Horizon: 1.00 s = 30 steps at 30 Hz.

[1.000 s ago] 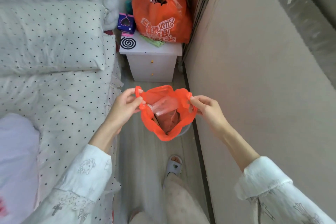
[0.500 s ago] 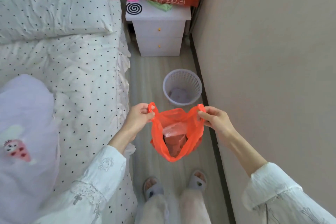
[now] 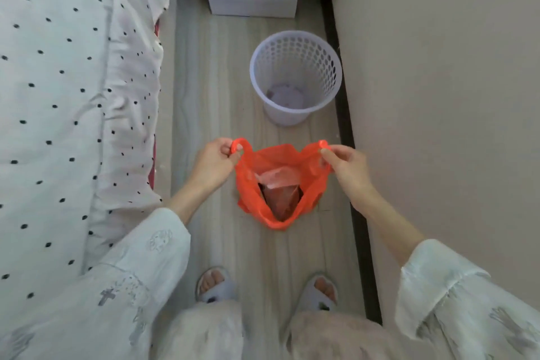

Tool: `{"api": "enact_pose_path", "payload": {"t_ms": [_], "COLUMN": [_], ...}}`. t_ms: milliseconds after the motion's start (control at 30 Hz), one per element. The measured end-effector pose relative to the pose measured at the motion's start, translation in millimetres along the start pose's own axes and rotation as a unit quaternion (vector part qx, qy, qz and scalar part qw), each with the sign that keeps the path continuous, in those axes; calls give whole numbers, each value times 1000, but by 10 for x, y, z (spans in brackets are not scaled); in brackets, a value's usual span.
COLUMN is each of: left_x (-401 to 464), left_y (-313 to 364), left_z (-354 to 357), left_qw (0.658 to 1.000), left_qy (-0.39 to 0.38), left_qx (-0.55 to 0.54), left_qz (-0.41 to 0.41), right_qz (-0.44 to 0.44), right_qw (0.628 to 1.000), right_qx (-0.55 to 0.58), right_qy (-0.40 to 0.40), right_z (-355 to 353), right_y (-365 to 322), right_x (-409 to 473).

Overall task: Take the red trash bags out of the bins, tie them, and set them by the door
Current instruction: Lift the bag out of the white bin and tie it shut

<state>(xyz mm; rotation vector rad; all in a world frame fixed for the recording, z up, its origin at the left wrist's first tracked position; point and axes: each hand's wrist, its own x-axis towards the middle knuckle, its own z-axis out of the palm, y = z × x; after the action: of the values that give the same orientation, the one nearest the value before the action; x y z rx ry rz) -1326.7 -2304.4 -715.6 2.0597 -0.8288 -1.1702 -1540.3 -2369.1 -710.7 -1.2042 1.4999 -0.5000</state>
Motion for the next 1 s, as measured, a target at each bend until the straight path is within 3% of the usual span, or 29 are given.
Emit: {"api": "enact_pose_path", "payload": {"t_ms": [200,333,433,733,833,1000], "left_x": [689,1013,1230,1251,1153,1100], "left_y": [-235,-330,-478,-927,-925,-1110], "left_z": [399,559,664,916,956,934], "left_qw": [973,946,927,908,903,936], "left_qy": [115,62,11,13,27,4], "left_qx": [-70,-217,-237,-209,-236,-154], "left_qz": [189,231,290,363,357,315], "right_qz": [-162,-205,-257,-401,-381,-286], "right_qw": [981,969,958,912,914,956], "right_qx": [51,126,126,-66,-121,-58], "right_qy": [97,59,14,58,67,-13], "right_z": [192,292,355,353,250,265], "right_y": [341,465,664,1260,1373,1550], "right_x": [790,1147,1288,1264,1230,1250]}}
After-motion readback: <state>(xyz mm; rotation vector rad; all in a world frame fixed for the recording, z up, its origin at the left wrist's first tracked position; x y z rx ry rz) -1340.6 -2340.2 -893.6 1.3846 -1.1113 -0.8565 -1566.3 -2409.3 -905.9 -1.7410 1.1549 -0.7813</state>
